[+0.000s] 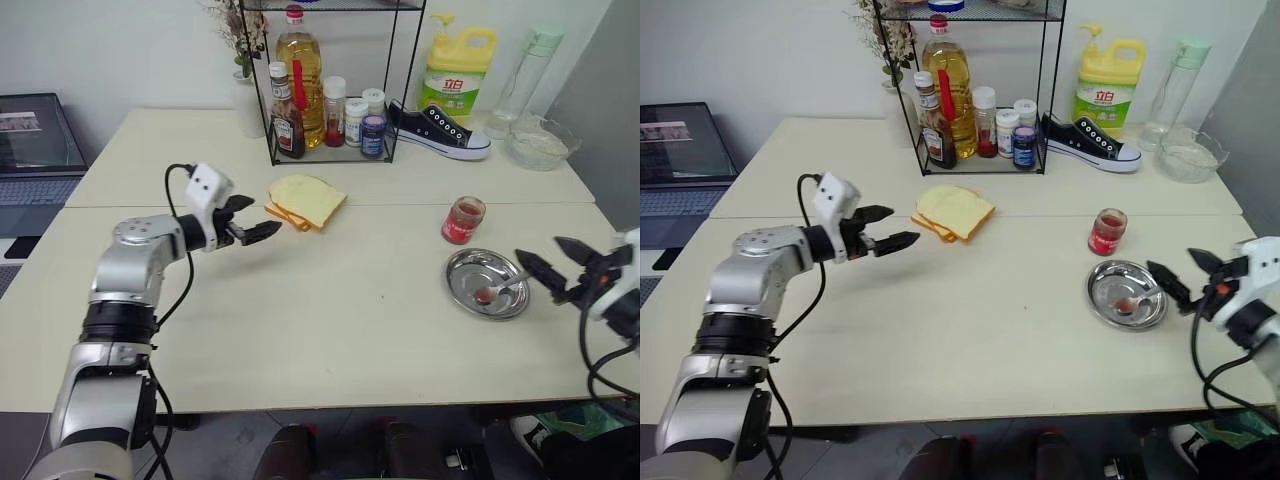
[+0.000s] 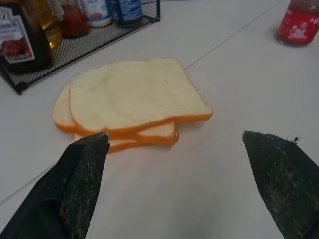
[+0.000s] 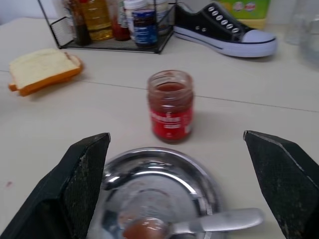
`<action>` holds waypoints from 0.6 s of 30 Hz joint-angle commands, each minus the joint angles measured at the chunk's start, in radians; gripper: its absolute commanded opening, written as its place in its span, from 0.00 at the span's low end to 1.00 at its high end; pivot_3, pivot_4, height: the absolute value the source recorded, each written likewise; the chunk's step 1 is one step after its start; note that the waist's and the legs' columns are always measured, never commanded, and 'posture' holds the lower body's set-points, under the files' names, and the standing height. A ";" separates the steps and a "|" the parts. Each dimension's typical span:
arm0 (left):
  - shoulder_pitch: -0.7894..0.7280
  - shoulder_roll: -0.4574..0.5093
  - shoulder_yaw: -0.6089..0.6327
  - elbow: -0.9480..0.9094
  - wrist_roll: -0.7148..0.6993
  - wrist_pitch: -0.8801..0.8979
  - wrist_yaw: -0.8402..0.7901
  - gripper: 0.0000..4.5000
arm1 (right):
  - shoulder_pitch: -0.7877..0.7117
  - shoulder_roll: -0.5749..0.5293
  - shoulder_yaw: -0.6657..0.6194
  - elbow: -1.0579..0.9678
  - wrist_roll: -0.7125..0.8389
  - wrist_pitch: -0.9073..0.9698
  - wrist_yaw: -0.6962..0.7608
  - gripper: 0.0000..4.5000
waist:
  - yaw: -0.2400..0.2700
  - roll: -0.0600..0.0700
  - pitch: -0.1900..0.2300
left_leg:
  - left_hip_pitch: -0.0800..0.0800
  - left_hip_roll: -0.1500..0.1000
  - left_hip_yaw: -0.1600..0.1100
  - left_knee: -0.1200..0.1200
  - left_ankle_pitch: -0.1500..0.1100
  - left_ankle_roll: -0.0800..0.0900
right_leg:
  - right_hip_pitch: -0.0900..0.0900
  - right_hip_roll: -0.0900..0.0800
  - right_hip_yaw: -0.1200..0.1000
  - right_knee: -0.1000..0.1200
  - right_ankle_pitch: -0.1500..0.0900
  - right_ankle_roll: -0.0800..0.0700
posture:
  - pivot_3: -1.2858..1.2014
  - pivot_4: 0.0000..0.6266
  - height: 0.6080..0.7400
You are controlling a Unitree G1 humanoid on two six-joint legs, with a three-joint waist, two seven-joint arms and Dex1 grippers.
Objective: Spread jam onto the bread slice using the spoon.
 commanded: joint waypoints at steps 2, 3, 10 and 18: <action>-0.050 -0.056 -0.072 0.105 0.130 -0.232 0.062 1.00 | -0.036 0.048 0.041 -0.073 -0.010 0.011 -0.057 1.00 | 0.005 0.000 0.001 | -0.001 -0.001 0.001 0.002 0.000 0.000 | 0.000 0.000 0.001 -0.001 0.002 0.001 | 0.52 0.24 1.00; -0.063 -0.075 -0.079 0.152 0.148 -0.280 0.079 1.00 | -0.038 0.062 0.052 -0.086 -0.009 0.014 -0.066 1.00 | 0.006 0.000 0.001 | -0.002 -0.001 0.001 0.002 0.000 0.000 | 0.000 0.000 0.001 -0.001 0.002 0.002 | 0.52 0.24 1.00; -0.189 -0.157 -0.152 0.514 0.319 -0.601 0.242 1.00 | -0.047 0.124 0.110 -0.167 0.000 0.051 -0.109 1.00 | 0.014 -0.001 0.001 | -0.005 -0.001 -0.001 0.003 0.000 0.001 | -0.004 0.001 -0.001 0.001 0.003 0.002 | 0.52 0.24 1.00; -0.275 -0.245 -0.165 0.727 0.388 -0.716 0.346 1.00 | -0.048 0.144 0.119 -0.183 -0.010 0.055 -0.130 1.00 | 0.012 -0.002 0.002 | -0.006 -0.002 0.000 0.004 0.000 0.001 | -0.005 0.003 -0.002 0.001 0.003 0.002 | 0.52 0.24 1.00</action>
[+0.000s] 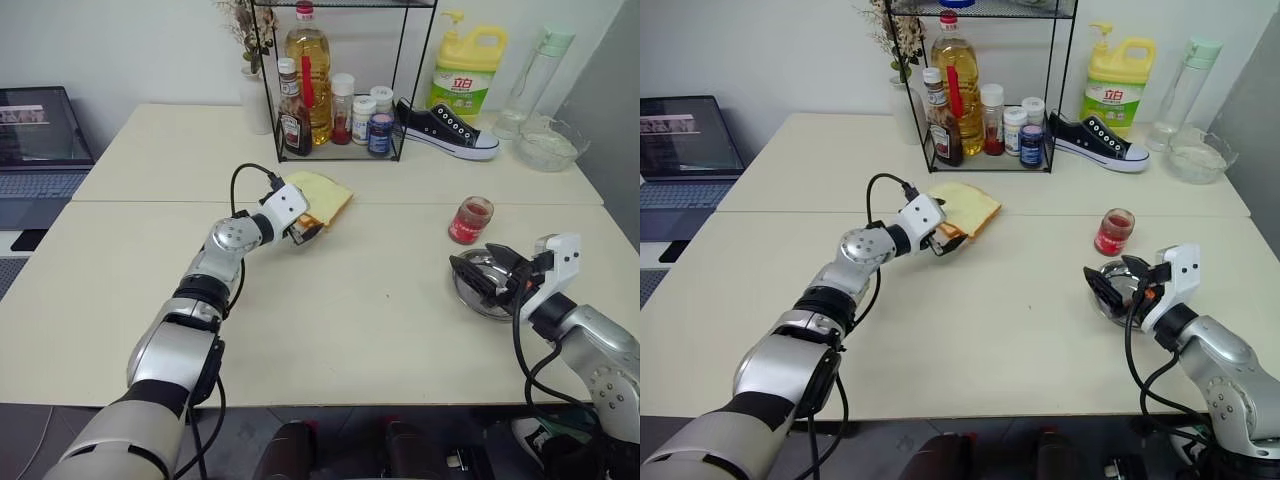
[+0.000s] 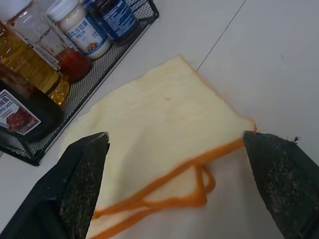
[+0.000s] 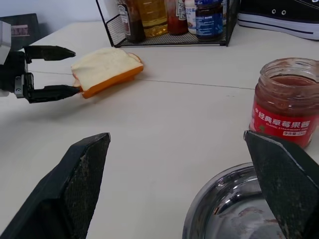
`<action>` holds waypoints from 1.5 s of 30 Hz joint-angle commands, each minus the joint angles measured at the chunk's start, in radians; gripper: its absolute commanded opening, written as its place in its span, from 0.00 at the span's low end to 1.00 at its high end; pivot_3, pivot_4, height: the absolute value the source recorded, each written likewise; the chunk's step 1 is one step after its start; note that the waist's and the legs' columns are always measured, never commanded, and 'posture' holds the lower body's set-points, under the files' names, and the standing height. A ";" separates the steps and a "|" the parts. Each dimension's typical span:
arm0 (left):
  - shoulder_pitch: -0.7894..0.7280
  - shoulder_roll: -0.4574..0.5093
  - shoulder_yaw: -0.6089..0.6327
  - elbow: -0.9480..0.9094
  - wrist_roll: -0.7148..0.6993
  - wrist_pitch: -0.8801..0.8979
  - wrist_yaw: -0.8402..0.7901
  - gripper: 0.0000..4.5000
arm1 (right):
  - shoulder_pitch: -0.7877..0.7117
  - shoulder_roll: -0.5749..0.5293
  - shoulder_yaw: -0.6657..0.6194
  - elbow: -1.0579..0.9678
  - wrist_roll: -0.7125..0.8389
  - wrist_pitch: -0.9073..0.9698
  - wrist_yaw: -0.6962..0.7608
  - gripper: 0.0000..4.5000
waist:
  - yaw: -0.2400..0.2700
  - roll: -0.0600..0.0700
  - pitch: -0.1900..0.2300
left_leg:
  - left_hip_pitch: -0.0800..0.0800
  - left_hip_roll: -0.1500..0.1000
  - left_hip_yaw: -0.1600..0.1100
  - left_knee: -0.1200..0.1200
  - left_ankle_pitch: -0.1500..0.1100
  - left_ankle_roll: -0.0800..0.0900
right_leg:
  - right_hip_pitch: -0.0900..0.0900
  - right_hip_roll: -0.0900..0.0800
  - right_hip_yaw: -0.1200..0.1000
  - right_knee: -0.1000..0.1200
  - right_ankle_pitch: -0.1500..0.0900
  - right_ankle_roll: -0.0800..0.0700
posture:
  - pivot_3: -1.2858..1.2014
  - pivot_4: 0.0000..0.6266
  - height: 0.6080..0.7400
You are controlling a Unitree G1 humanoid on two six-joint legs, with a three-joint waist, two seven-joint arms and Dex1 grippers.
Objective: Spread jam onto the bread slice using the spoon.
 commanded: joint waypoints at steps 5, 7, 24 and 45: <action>-0.046 -0.015 -0.046 0.072 0.100 -0.077 0.063 1.00 | -0.017 0.005 -0.011 -0.047 0.008 -0.008 -0.008 1.00 | -0.002 0.000 0.000 | 0.000 0.001 0.000 0.000 0.000 0.000 | 0.000 0.001 -0.001 0.001 0.000 0.000 | 0.52 0.24 1.00; -0.051 -0.008 -0.069 0.078 0.134 -0.095 0.078 1.00 | -0.018 0.006 -0.012 -0.049 0.009 -0.007 -0.011 1.00 | -0.001 0.000 0.000 | 0.000 0.001 0.000 0.001 0.000 0.000 | 0.000 0.001 -0.001 0.001 0.000 0.000 | 0.52 0.24 1.00; -0.122 -0.062 0.026 0.148 0.086 -0.066 0.149 0.52 | -0.013 0.026 -0.021 -0.056 0.009 -0.014 -0.032 1.00 | -0.004 0.000 0.000 | -0.001 0.001 0.000 0.004 0.000 0.000 | 0.000 0.001 -0.001 0.002 0.000 0.001 | 0.52 0.24 1.00; 0.088 -0.003 0.177 -0.455 -0.269 0.131 -0.278 0.01 | -0.063 -0.081 0.032 -0.155 0.228 0.163 0.085 1.00 | -0.006 0.001 -0.001 | -0.002 0.001 -0.001 0.011 -0.001 0.002 | 0.001 0.003 0.000 0.003 0.001 0.000 | 0.52 0.24 1.00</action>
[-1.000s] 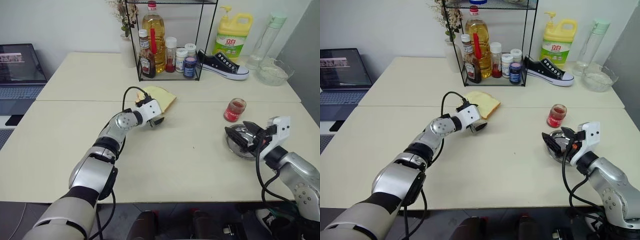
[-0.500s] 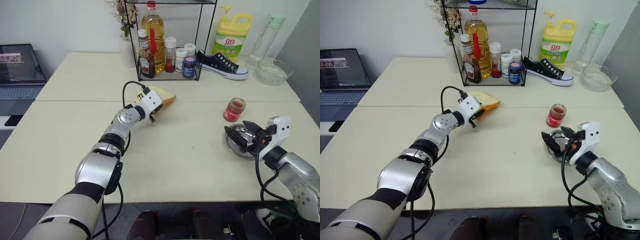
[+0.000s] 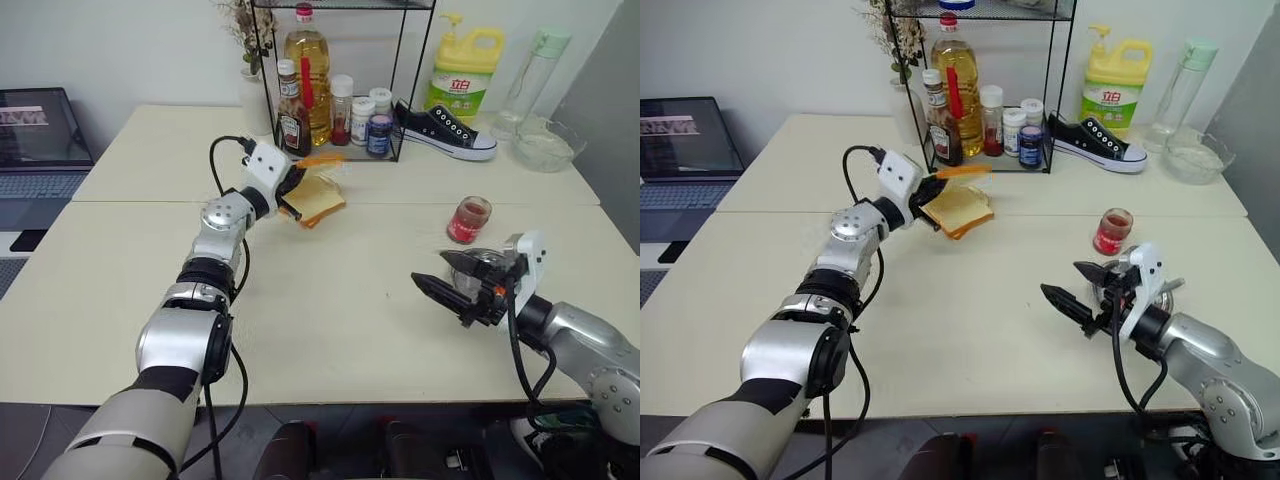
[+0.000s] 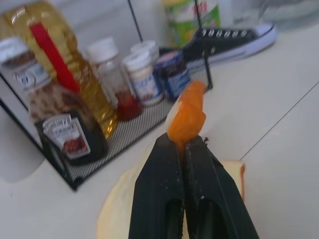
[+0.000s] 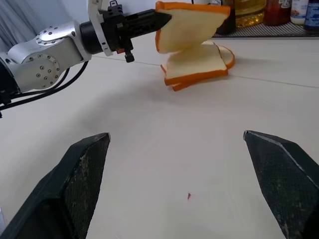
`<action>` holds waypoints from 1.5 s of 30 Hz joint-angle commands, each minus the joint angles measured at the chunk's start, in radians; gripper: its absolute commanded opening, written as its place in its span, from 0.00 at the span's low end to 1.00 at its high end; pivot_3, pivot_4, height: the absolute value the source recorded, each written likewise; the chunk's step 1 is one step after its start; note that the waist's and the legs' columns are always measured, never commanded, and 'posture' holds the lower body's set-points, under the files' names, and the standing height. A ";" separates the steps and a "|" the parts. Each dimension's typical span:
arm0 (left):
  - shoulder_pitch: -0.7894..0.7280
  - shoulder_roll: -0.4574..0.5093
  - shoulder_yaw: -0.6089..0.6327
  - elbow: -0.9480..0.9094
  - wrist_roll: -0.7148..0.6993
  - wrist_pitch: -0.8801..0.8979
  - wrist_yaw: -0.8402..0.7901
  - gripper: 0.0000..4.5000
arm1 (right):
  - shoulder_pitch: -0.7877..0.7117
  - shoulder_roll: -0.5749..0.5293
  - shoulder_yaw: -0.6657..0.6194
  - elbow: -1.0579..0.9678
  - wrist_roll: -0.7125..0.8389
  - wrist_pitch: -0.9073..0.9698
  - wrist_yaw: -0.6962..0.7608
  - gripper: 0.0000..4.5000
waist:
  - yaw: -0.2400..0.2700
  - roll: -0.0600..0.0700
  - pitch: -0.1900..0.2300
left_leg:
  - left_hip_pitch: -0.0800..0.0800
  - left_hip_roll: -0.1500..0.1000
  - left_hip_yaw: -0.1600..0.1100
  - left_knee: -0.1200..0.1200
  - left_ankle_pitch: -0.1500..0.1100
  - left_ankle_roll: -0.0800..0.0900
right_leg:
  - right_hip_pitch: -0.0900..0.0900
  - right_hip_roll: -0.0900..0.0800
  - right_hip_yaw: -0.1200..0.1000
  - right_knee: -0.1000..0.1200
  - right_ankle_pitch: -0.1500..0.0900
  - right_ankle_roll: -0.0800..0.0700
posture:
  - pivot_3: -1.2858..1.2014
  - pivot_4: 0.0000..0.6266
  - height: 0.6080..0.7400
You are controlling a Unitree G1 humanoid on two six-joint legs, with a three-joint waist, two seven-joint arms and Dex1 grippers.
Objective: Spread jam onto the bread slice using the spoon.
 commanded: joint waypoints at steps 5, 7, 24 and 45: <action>0.383 0.090 -0.178 -0.801 -0.137 0.222 -0.337 0.01 | 0.013 -0.081 -0.065 0.015 0.019 0.003 0.055 1.00 | -0.002 0.001 0.000 | 0.000 0.000 0.001 0.001 -0.001 0.000 | 0.000 -0.001 0.006 -0.001 0.000 0.000 | 0.52 0.24 1.00; 0.564 0.184 -0.257 -0.996 -0.144 0.269 -0.433 0.01 | 0.030 -0.090 -0.071 0.028 0.010 -0.004 0.068 1.00 | -0.006 0.002 -0.001 | 0.000 0.001 0.001 0.001 -0.001 0.000 | 0.000 -0.003 0.006 0.000 0.001 -0.001 | 0.52 0.24 1.00; 0.491 0.227 -0.346 -0.618 0.041 -0.109 -0.438 0.01 | 0.056 -0.102 -0.085 0.028 0.012 -0.003 0.059 1.00 | 0.024 0.010 0.000 | 0.002 0.003 0.000 0.003 -0.002 0.003 | 0.005 0.003 0.003 -0.002 0.003 -0.004 | 0.52 0.24 1.00; 0.554 0.227 -0.304 -0.743 -0.110 0.113 -0.537 0.21 | 0.075 -0.106 -0.111 0.040 0.004 -0.010 0.053 1.00 | 0.007 0.011 0.000 | 0.002 0.004 0.000 0.003 -0.002 0.003 | 0.004 0.004 0.004 -0.002 0.003 -0.004 | 0.52 0.24 1.00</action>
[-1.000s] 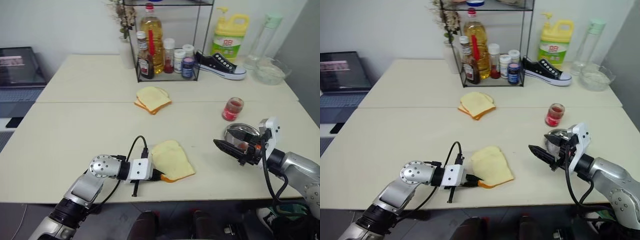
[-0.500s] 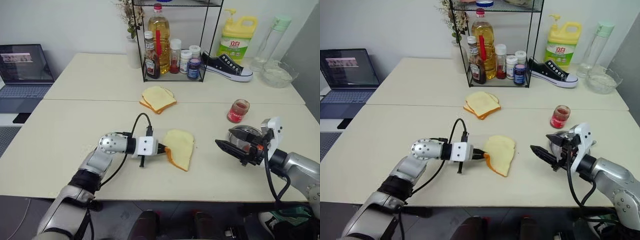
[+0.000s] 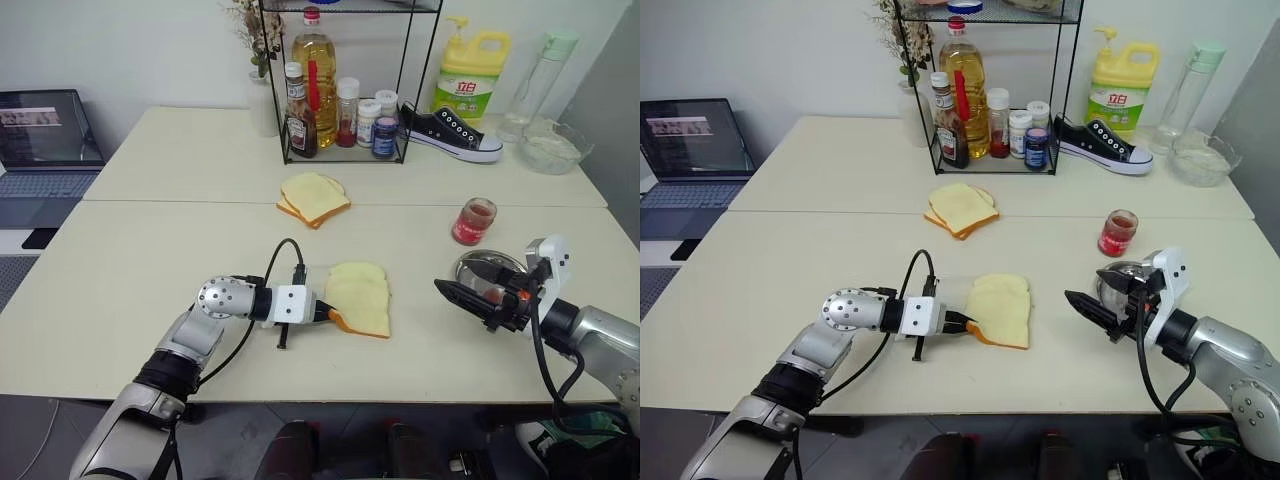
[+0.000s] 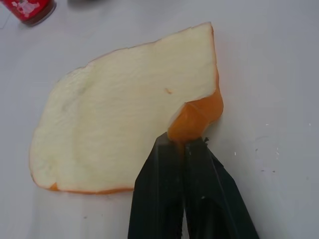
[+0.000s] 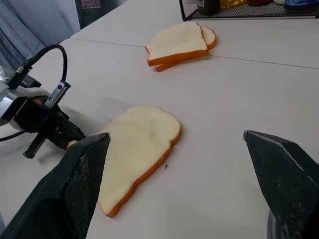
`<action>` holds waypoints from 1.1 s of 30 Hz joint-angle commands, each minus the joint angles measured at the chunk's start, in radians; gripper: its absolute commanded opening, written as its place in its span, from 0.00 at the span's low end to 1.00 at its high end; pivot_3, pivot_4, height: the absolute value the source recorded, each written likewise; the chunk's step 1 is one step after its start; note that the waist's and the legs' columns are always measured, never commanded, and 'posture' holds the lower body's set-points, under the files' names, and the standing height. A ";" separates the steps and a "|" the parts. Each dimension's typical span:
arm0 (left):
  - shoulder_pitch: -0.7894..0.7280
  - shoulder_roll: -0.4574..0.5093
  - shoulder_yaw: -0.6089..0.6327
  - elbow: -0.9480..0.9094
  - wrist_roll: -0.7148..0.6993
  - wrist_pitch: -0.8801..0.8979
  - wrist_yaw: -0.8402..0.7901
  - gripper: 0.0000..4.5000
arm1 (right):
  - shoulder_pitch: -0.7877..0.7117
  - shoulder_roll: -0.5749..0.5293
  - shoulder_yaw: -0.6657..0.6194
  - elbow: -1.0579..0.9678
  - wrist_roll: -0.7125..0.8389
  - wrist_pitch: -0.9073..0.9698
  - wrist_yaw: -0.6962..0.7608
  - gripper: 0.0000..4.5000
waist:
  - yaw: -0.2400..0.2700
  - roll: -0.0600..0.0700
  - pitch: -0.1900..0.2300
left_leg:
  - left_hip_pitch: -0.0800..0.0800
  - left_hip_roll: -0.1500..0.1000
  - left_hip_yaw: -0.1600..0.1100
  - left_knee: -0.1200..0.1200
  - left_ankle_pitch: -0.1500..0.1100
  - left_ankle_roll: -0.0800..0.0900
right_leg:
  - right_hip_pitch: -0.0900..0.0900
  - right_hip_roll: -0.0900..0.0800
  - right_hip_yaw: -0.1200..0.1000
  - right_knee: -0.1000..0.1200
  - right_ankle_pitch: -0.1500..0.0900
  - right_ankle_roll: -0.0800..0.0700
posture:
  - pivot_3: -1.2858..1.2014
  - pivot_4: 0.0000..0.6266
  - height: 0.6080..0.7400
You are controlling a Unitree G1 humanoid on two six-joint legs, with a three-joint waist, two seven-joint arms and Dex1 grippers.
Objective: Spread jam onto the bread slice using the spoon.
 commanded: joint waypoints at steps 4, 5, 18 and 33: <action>0.036 0.117 0.067 -0.153 -0.146 0.237 -0.116 0.49 | 0.010 -0.014 -0.050 0.001 0.006 -0.011 0.009 1.00 | -0.006 0.000 0.000 | 0.000 0.001 0.000 0.000 0.000 0.000 | 0.000 0.001 0.000 0.000 0.000 0.000 | 0.52 0.24 1.00; 0.046 0.159 0.077 -0.170 -0.168 0.273 -0.155 0.56 | 0.016 -0.018 -0.060 0.003 0.007 -0.009 0.010 1.00 | -0.007 0.000 0.000 | 0.000 0.001 0.000 0.000 0.000 0.000 | 0.000 0.001 0.000 0.000 0.000 0.000 | 0.52 0.24 1.00; -0.161 0.116 0.264 -0.383 -0.446 0.830 0.055 1.00 | 0.134 0.026 -0.338 0.138 0.050 -0.002 -0.072 1.00 | 0.021 -0.001 0.003 | -0.002 0.000 -0.002 0.002 0.000 0.000 | 0.001 0.001 0.000 -0.002 0.001 0.002 | 0.52 0.24 1.00; -0.287 -0.155 0.069 -0.347 -0.413 0.827 0.091 1.00 | -0.103 0.035 -0.384 0.733 -0.014 -0.048 -0.047 1.00 | -0.014 0.004 0.000 | 0.002 0.001 0.007 0.000 0.000 0.001 | 0.001 0.004 0.008 0.000 0.001 0.001 | 0.52 0.24 1.00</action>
